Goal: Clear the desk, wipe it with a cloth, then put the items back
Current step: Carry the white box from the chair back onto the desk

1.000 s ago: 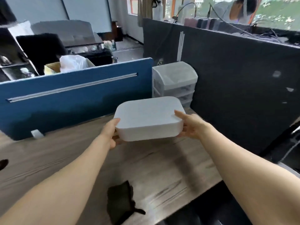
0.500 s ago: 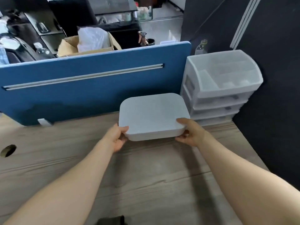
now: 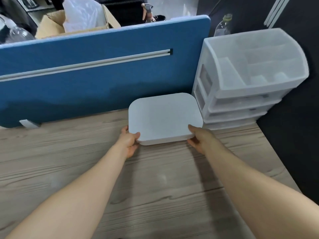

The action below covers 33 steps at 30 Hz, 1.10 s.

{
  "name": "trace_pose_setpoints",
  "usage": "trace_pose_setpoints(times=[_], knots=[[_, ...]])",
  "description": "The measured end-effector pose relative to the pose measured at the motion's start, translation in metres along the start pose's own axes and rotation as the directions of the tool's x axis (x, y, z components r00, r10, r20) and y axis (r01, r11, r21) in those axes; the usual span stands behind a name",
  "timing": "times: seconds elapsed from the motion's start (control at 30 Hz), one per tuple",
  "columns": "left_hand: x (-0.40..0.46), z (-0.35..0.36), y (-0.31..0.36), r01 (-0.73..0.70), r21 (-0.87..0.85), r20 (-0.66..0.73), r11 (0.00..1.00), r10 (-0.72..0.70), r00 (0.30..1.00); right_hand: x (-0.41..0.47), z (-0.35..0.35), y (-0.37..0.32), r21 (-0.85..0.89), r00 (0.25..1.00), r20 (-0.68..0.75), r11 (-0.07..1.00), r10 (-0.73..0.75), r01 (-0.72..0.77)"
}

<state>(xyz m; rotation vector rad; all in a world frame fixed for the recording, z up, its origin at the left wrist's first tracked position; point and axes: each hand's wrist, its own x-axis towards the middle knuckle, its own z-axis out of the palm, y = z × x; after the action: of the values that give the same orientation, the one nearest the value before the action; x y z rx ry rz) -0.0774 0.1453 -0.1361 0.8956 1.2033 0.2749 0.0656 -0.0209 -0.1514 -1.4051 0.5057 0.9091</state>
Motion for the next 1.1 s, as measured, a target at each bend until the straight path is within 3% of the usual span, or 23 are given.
trace_pose_setpoints(times=[0.23,0.4,0.5,0.6,0.77,0.93,1.1], knots=[[0.004,0.007,-0.002,-0.093,0.055,-0.065,0.994,0.097,0.993,0.000,0.011,-0.006,-0.079,0.990,-0.137,0.996,-0.041,0.030],[0.012,0.004,-0.009,-0.129,0.067,-0.137,0.989,0.138,0.981,0.002,0.008,-0.006,-0.116,0.988,-0.138,0.992,-0.068,0.052],[0.010,0.007,-0.012,-0.183,0.306,-0.150,0.934,0.238,0.960,0.000,0.006,-0.003,-0.117,0.990,-0.117,0.991,-0.078,0.064],[-0.003,0.014,-0.011,-0.232,0.609,-0.162,0.758,0.405,0.900,-0.009,-0.001,0.000,-0.113,0.982,-0.116,0.984,-0.149,0.136],[-0.038,0.029,-0.019,-0.389,0.688,0.004,0.612,0.533,0.846,-0.040,-0.029,0.011,-0.226,0.928,-0.187,0.934,-0.321,0.277],[-0.095,0.050,-0.050,-0.518,0.671,0.248,0.530,0.497,0.831,-0.097,-0.075,0.039,-0.332,0.852,-0.273,0.875,-0.446,0.351],[-0.173,0.054,-0.110,-0.656,0.631,0.523,0.414,0.398,0.754,-0.171,-0.136,0.100,-0.339,0.756,-0.423,0.861,-0.499,0.379]])
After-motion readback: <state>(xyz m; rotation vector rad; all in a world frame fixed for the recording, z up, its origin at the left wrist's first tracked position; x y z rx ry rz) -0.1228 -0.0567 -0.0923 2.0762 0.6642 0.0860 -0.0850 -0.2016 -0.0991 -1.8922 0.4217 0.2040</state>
